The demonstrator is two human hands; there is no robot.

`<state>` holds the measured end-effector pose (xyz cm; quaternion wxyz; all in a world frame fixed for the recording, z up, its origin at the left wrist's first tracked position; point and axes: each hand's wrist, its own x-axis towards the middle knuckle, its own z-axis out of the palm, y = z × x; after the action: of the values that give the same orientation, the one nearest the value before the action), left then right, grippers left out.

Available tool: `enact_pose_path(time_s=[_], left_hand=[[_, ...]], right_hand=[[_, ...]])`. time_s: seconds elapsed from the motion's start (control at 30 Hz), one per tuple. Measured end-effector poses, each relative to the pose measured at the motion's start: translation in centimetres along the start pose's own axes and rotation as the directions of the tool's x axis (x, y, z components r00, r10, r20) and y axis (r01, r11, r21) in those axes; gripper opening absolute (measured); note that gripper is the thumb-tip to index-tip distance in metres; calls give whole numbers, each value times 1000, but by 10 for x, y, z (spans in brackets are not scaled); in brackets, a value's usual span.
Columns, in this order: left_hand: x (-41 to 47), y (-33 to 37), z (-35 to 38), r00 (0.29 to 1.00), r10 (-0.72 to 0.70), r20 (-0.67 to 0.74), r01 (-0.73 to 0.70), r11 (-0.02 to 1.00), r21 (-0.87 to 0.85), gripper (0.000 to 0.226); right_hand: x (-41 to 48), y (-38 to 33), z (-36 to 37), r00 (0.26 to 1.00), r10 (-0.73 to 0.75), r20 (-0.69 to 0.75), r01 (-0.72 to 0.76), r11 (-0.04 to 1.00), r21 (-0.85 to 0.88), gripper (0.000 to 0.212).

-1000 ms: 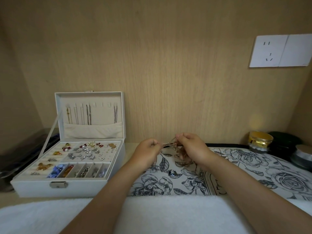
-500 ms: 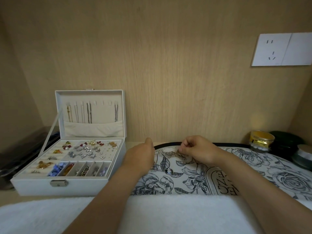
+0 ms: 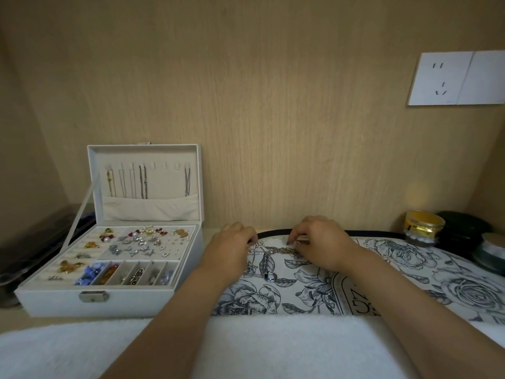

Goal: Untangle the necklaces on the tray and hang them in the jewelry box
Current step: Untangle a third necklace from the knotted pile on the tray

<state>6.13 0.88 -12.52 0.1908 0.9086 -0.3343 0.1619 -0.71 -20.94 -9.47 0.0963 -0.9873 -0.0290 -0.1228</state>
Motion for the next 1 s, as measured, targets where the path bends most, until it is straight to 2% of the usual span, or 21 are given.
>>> enact_pose_path(time_s=[0.13,0.23,0.33,0.4,0.5,0.57,0.6,0.63,0.7,0.73,0.77,0.8,0.87,0.93,1.0], left_hand=[[0,15,0,992,128,-20,-129,987,-96,26],[2,27,7,985,164,44,-159,981,-109,34],[7,34,14,988,130,89,-119,986,-113,41],[13,36,15,990,108,93,-100,991,-86,35],[20,37,15,996,48,71,-32,977,-210,13],[24,38,12,994,-69,82,91,945,-314,14],[27,39,10,982,-154,105,183,898,-401,19],[30,39,8,960,-237,149,280,802,-528,23],[34,44,3,905,-330,268,406,483,-776,27],[36,46,-1,886,-336,320,434,355,-828,26],[37,47,-4,876,-335,346,449,306,-840,26],[38,48,-6,872,-335,357,459,310,-833,25],[41,46,-9,879,-351,323,458,429,-778,26],[43,41,-12,912,-345,220,404,672,-621,27],[39,35,-12,953,-268,140,302,877,-374,24]], right_hand=[[-2,11,-8,985,87,150,-101,991,89,19],[-1,17,-7,984,101,150,-128,975,183,6],[0,18,-3,985,115,125,-154,918,366,10],[0,19,-3,985,137,105,-171,860,481,13],[1,21,-5,982,170,81,-185,789,585,19],[2,21,-10,977,196,79,-200,733,651,22],[2,21,-12,975,203,90,-209,700,683,23],[2,20,-13,973,205,107,-219,663,716,23],[2,19,-13,967,193,166,-247,554,795,21],[2,18,-11,963,184,199,-265,490,830,20],[2,18,-10,958,180,222,-282,456,844,20],[3,18,-10,955,183,233,-292,464,836,21],[3,18,-11,954,191,231,-298,543,785,22],[2,18,-13,954,184,235,-298,615,730,22],[0,20,-15,955,168,246,-293,673,679,16]])
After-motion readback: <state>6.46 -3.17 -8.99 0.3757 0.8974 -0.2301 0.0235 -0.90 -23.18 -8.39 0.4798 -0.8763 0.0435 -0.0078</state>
